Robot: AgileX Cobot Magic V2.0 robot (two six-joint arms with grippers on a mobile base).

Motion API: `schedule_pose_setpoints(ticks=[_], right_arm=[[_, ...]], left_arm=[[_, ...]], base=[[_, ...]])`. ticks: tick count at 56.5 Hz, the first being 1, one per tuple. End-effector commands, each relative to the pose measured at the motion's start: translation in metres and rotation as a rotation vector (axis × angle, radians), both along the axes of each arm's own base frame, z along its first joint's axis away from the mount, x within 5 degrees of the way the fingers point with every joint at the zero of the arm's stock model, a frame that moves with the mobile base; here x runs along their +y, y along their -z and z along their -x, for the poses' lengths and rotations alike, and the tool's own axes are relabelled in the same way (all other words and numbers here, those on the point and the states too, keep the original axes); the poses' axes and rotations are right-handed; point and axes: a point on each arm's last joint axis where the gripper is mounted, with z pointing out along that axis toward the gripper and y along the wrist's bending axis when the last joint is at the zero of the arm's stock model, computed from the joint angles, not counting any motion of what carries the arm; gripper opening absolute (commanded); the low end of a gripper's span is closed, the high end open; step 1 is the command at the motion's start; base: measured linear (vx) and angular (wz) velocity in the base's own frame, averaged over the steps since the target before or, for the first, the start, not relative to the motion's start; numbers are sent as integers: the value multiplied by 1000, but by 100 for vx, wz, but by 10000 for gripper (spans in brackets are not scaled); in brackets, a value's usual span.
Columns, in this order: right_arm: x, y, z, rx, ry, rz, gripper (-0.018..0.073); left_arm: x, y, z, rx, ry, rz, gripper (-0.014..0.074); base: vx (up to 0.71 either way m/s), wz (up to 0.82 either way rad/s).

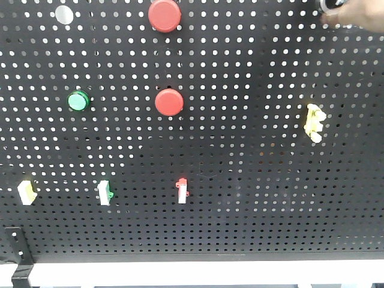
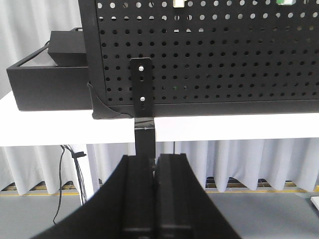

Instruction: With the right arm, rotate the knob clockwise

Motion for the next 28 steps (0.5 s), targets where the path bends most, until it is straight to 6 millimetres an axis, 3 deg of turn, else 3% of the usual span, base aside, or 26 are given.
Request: schedule_pose_setpoints(ticks=[1,28], right_arm=[[0,-18,1,-99,4,11,-4],[0,-18,1,-99,4,11,-4]], left_arm=[[0,1,-1,-63,3,8,-6],[0,1,-1,-63,3,8,-6]], base=[[0,0],[0,0]])
